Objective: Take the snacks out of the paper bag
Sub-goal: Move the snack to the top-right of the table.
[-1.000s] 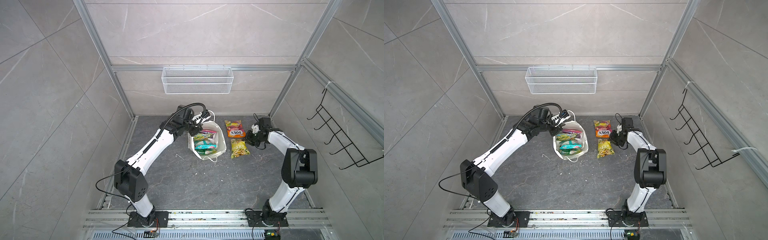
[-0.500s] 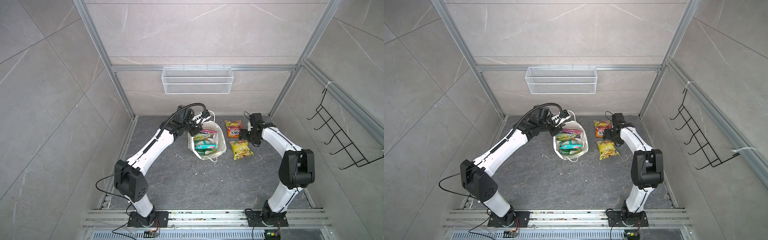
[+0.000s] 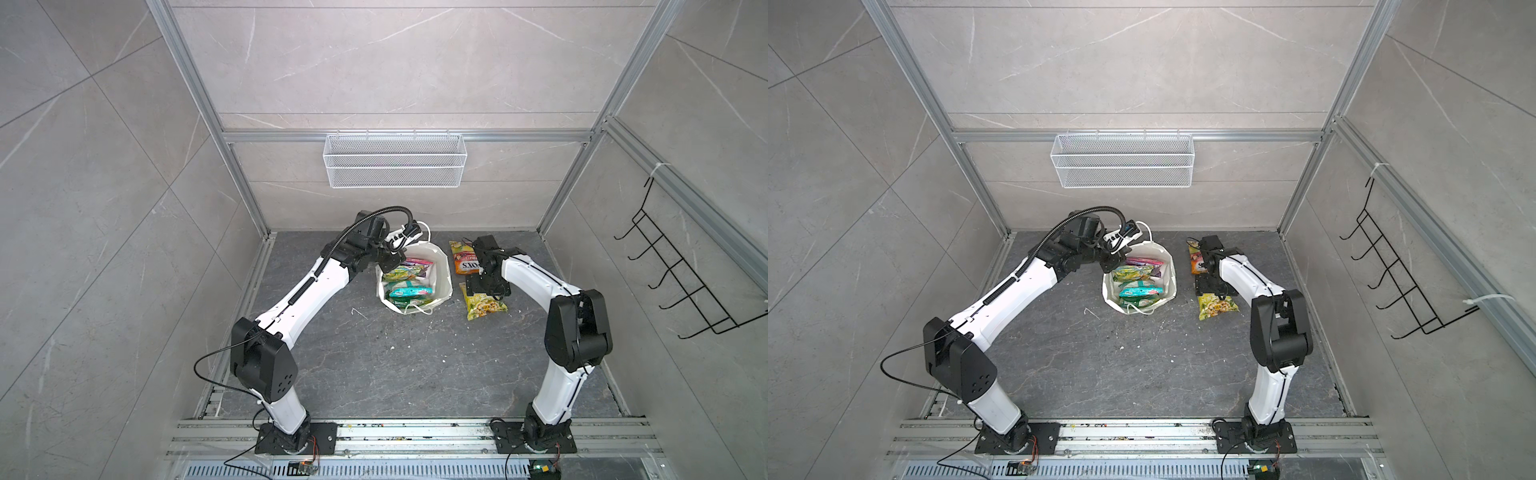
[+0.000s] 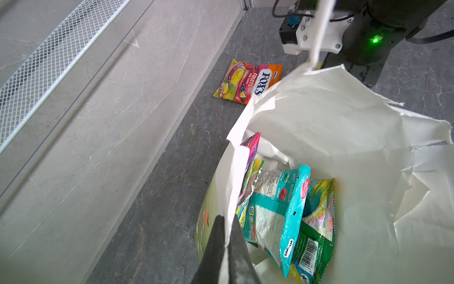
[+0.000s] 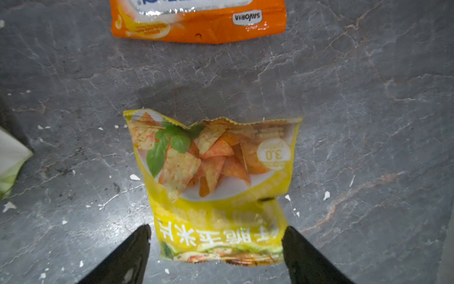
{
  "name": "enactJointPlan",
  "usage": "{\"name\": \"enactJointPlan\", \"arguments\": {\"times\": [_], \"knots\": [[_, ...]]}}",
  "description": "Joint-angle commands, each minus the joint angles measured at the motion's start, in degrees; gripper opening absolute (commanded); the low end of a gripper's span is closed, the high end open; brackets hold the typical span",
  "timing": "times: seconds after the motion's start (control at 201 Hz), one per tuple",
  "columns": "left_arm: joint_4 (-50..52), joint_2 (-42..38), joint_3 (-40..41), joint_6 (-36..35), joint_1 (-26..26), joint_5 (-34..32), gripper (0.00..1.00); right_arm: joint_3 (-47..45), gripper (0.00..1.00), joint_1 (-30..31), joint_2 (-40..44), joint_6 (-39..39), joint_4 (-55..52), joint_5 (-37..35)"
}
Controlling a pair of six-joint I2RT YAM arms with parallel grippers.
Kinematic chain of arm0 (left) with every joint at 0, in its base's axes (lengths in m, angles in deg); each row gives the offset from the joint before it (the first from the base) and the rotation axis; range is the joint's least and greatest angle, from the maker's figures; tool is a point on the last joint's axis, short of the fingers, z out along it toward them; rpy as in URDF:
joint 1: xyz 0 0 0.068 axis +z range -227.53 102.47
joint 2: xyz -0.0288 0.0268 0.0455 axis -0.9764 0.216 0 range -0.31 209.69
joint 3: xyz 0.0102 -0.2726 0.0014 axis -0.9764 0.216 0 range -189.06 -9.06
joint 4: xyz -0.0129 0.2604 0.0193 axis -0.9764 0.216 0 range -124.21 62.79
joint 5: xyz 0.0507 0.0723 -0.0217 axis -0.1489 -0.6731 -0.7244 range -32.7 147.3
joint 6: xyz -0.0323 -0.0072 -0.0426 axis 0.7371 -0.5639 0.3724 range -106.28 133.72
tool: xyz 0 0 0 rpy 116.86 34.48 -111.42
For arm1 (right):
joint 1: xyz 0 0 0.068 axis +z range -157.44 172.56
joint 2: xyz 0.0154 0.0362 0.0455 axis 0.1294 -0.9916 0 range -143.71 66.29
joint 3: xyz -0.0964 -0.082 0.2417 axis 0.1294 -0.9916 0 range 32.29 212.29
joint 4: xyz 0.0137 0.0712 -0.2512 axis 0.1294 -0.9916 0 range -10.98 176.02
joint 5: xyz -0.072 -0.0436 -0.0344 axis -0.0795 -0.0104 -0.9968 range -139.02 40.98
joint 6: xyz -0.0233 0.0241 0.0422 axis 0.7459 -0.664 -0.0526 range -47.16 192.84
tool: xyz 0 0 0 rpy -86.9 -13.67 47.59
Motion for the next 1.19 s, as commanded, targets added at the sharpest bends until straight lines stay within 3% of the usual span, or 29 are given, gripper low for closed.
{"name": "enactJointPlan", "arguments": {"times": [0.0,0.647,0.966,1.19], "knots": [[-3.6,-0.5,-2.1,0.0,-0.8,2.1,0.00,2.4,0.86,0.9,-2.6,0.5,-1.5,-1.4],[-3.1,-0.6,-2.3,-0.1,-0.8,1.5,0.00,3.4,0.74,0.1,-10.8,-2.1,-0.6,-4.0],[-3.1,-1.1,-2.0,-0.3,-1.0,1.6,0.00,0.5,0.71,-7.3,-6.5,-1.3,1.3,-3.9],[-3.1,-1.5,-1.4,-0.3,-0.9,1.5,0.00,3.5,0.68,-13.8,-7.1,0.9,1.9,-2.8]]}}
